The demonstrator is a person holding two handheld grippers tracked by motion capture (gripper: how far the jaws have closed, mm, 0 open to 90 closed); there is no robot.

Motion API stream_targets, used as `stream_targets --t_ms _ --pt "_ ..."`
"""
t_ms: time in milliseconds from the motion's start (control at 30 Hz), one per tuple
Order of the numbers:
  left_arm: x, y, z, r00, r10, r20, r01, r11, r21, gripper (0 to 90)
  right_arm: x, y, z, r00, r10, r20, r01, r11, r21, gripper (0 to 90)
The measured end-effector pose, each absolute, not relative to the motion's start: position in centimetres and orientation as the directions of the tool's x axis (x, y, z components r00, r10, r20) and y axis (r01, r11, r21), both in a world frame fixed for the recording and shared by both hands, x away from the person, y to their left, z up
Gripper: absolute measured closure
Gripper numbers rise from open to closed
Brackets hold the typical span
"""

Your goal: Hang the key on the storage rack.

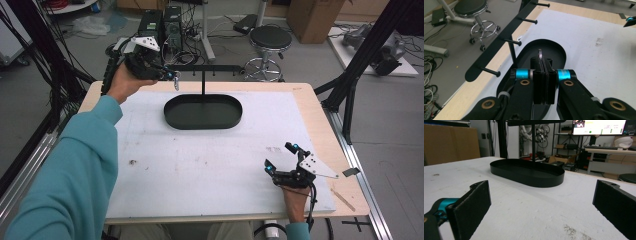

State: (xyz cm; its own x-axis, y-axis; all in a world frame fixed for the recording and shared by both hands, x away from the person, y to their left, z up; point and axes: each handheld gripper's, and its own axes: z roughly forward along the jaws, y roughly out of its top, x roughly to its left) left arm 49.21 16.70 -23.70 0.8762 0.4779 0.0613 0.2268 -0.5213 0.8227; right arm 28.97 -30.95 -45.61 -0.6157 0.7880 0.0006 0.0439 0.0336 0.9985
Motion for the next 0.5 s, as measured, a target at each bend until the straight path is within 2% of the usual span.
stream_targets --t_ms 500 --pt "51.4 16.4 -25.2 0.851 0.524 0.028 0.294 -0.519 0.803 88.3 29.0 -31.0 -45.6 -0.617 0.787 0.006 0.045 0.027 0.999 0.9"
